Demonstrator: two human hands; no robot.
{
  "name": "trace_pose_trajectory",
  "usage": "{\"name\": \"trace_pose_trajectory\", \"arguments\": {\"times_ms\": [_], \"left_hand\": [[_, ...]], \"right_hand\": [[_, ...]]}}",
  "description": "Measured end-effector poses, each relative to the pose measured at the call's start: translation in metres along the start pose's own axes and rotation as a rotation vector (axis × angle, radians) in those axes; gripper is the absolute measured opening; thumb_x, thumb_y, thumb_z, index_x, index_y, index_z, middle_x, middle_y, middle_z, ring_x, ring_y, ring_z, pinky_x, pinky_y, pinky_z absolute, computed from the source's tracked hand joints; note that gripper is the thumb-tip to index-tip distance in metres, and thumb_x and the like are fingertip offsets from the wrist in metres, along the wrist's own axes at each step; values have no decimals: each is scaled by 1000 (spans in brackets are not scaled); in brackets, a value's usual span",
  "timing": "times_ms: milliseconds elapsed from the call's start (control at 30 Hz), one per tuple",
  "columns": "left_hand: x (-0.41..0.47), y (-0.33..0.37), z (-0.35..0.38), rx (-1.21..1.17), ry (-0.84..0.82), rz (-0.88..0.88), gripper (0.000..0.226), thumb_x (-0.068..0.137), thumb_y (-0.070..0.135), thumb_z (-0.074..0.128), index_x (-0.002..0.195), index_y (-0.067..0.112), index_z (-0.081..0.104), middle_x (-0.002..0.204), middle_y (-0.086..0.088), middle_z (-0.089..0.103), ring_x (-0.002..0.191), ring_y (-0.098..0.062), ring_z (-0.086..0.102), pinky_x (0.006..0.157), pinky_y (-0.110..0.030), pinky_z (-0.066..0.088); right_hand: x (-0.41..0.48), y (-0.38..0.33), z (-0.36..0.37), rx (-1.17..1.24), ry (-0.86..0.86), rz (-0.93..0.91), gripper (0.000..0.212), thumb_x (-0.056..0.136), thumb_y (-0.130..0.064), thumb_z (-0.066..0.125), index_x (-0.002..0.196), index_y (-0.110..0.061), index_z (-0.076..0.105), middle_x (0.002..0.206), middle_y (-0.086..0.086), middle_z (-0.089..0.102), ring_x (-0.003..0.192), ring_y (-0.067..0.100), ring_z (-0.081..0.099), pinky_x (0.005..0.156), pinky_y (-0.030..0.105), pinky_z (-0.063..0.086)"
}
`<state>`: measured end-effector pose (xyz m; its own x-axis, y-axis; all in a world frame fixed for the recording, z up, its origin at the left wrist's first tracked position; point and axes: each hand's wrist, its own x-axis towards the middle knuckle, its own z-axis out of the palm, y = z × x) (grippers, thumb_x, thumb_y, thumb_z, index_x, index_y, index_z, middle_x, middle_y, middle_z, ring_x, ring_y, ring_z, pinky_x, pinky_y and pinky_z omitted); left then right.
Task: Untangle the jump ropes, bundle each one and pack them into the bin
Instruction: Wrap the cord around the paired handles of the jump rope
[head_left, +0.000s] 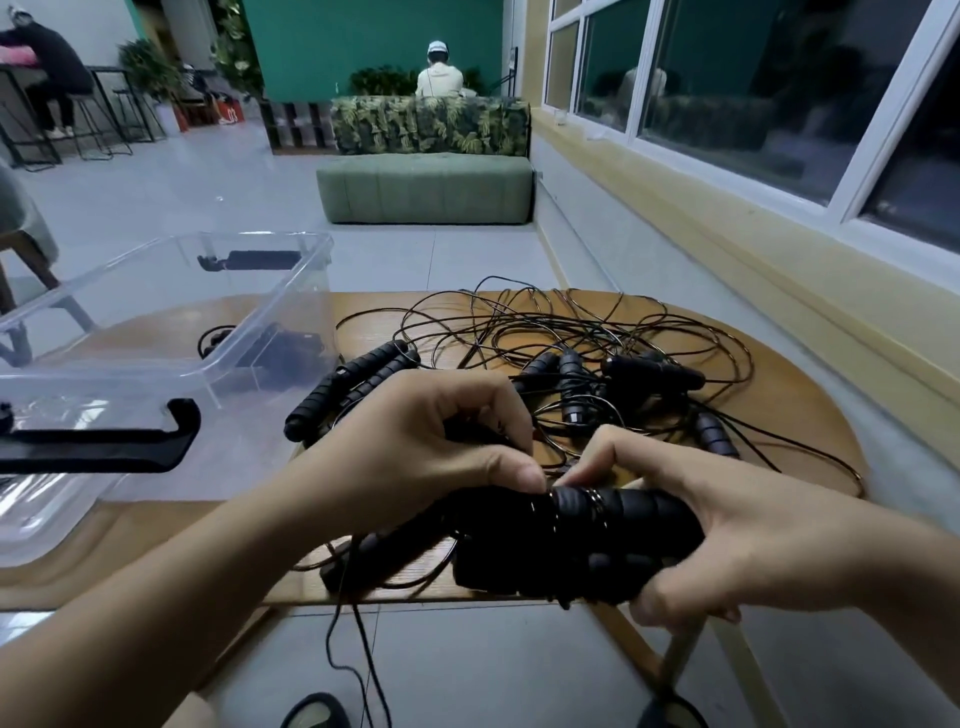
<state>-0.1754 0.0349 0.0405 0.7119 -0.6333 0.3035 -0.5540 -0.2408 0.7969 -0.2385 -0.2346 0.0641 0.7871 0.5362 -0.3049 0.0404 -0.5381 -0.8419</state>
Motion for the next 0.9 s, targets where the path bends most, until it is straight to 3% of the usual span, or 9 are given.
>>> {"name": "trace_pose_trajectory", "arguments": {"times_ms": [100, 267, 367, 433, 500, 567, 667, 800, 900], "left_hand": [[1, -4, 2, -192, -12, -1, 18, 88, 22, 85, 93, 12, 71, 83, -1, 65, 77, -13, 59, 69, -23, 46], [0, -6, 9, -297, 40, -52, 30, 96, 40, 63, 92, 11, 68, 84, -6, 62, 77, -17, 56, 68, -28, 46], [0, -1, 15, -229, 84, -79, 15, 92, 20, 65, 78, 23, 70, 71, 9, 63, 68, -3, 58, 66, -21, 46], [-1, -3, 23, -159, 162, -201, 36, 99, 1, 61, 67, 17, 59, 58, 10, 53, 54, 0, 48, 55, -19, 39], [-1, -4, 30, -211, 168, -281, 40, 110, 13, 51, 70, 17, 54, 60, 2, 42, 54, -9, 38, 54, -29, 30], [-1, -5, 34, -174, 91, -256, 39, 111, 38, 47, 79, 26, 65, 62, 7, 41, 55, -12, 36, 53, -29, 27], [-1, -4, 41, 138, -29, -224, 31, 110, 50, 44, 97, 31, 65, 70, 4, 54, 62, -8, 51, 57, -29, 40], [-5, 0, 47, 401, -140, -267, 23, 109, 50, 47, 97, 32, 56, 85, 7, 62, 78, -8, 59, 74, -38, 51], [-6, 3, 36, 502, -105, -168, 26, 105, 52, 49, 92, 31, 54, 82, 12, 59, 79, -7, 57, 69, -32, 46]], "right_hand": [[-4, 1, -4, 128, -55, -79, 73, 84, 17, 77, 130, -34, 54, 87, 4, 71, 58, 11, 63, 49, 22, 46], [-3, 5, 0, 392, -115, -219, 68, 79, 20, 73, 121, -31, 57, 89, 18, 74, 58, 17, 65, 48, 22, 47], [0, 6, 0, 506, -94, -314, 64, 78, 13, 76, 119, -33, 59, 110, 39, 69, 64, 25, 68, 48, 25, 48], [3, 8, 0, 550, -29, -367, 63, 76, 7, 79, 122, -33, 60, 111, 43, 66, 64, 26, 68, 47, 24, 48], [5, 8, 1, 584, 75, -399, 63, 75, 7, 80, 123, -30, 60, 108, 41, 67, 63, 25, 67, 45, 24, 49], [8, 8, 2, 631, 199, -405, 62, 79, 12, 73, 127, -24, 58, 101, 33, 71, 58, 23, 66, 42, 22, 48], [14, 6, -1, 679, 379, -353, 60, 78, 5, 72, 131, -18, 56, 101, 31, 73, 60, 23, 64, 43, 24, 47], [22, 9, -7, 482, 607, -242, 61, 79, 7, 81, 129, -18, 56, 83, 15, 74, 63, 28, 65, 62, 46, 49], [24, 11, -9, 220, 669, -176, 61, 83, 7, 81, 127, -30, 61, 76, 15, 72, 67, 43, 67, 69, 69, 52]]}}
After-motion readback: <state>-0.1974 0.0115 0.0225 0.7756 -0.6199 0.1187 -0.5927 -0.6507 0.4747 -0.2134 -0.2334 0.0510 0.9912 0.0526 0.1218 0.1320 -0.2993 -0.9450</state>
